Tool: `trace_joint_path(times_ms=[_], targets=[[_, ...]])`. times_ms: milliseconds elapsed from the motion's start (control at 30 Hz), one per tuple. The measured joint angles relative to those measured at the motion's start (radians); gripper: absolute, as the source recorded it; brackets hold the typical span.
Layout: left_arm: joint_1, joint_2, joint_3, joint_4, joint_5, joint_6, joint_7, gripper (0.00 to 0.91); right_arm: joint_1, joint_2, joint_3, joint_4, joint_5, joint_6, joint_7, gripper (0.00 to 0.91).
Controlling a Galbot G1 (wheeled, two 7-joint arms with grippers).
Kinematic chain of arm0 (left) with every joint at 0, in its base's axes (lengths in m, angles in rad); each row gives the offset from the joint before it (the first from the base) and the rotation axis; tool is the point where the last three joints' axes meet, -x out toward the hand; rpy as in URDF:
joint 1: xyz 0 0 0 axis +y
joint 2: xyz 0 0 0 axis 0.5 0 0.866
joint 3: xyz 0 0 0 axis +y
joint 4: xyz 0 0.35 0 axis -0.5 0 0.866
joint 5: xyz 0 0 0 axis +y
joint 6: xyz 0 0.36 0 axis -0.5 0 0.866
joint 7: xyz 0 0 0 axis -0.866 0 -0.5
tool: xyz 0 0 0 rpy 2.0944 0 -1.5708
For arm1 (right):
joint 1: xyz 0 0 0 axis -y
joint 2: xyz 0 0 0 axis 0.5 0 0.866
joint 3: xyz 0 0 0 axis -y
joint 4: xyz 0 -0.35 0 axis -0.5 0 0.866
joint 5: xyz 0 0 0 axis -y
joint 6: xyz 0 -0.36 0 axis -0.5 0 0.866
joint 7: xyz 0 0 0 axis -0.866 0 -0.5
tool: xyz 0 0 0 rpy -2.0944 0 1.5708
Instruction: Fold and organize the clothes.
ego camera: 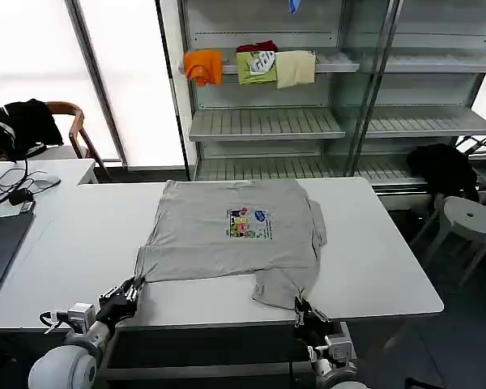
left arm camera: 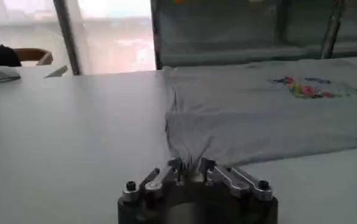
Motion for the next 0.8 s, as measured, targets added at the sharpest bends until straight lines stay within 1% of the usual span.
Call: trace_joint_path(times_ms=[267,467,600,800], targets=[[-0.021,-0.006,-0.021,-0.022,-0.065,-0.02,-0.006,0.0,0.038,0.016,0.013,0.018,0.013,0.013,0.008,0.0],[-0.061,-0.016,-0.022,-0.02,-0.13,-0.012,-0.008,0.0,0.116,0.033,0.019,-0.001,0.024,-0.002,0.012,0.0],[-0.104,-0.03,-0.015,-0.008,-0.155,0.006,-0.017,0.0,0.188,0.043,0.025,-0.036,0.026,-0.015,0.012,0.0],[-0.192,-0.056,0.005,0.035,-0.175,0.029,-0.047,0.0,0.34,0.048,0.036,-0.14,0.039,-0.02,0.008,0.0]])
